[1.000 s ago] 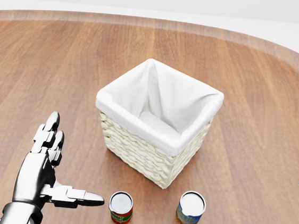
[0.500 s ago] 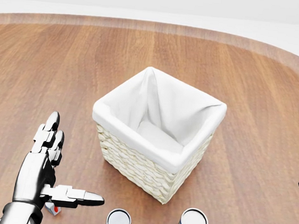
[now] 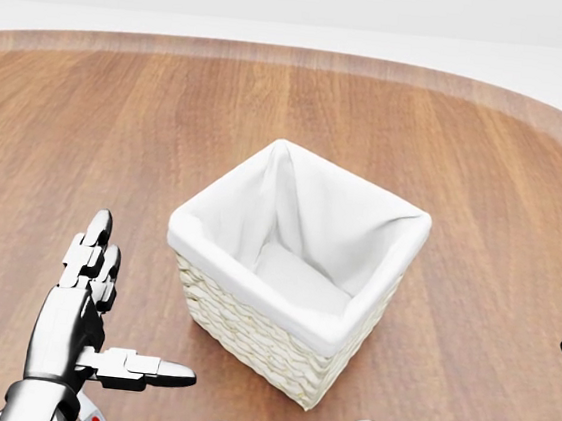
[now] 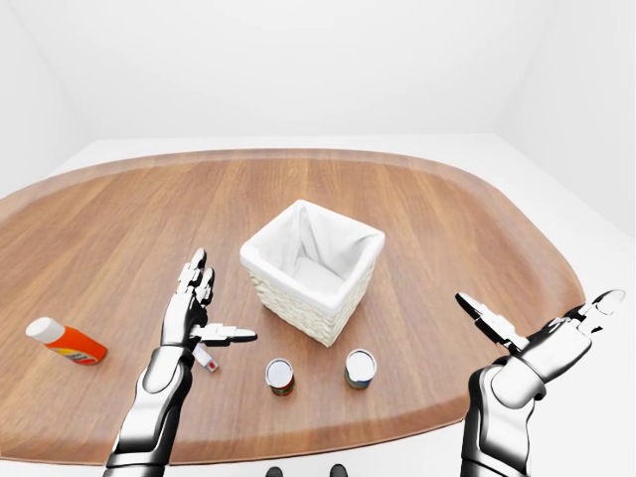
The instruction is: Pick up the alphabet soup and the cream cheese box, and put them in the basket.
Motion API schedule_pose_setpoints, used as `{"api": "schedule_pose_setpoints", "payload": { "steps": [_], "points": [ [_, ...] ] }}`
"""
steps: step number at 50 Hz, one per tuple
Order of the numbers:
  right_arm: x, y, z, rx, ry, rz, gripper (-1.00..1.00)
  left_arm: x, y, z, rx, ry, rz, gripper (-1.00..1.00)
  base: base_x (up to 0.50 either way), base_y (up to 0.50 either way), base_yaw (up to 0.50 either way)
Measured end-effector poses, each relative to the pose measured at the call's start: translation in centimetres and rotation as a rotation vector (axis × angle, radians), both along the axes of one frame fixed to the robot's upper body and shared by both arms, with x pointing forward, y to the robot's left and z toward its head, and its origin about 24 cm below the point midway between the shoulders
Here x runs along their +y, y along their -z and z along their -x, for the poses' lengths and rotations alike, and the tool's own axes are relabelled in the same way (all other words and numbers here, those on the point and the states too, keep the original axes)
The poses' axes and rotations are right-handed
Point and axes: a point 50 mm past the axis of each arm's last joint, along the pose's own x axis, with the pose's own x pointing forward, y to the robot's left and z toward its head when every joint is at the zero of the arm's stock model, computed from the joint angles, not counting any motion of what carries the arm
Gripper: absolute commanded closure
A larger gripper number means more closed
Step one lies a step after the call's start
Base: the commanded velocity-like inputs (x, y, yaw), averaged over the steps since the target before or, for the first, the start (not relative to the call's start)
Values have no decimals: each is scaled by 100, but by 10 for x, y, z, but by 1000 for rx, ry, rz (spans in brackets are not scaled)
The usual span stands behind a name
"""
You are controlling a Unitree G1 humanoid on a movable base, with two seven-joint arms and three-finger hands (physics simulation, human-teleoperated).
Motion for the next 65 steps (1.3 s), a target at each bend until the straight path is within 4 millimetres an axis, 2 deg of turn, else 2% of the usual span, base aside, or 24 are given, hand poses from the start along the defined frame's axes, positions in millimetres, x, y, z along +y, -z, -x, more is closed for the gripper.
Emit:
{"api": "schedule_pose_setpoints", "payload": {
  "steps": [65],
  "points": [
    [0, 1, 0, 4, -1, 1, -100, 0, 1, 0, 3, 1, -2, -100, 11, 0, 0]
  ]
}}
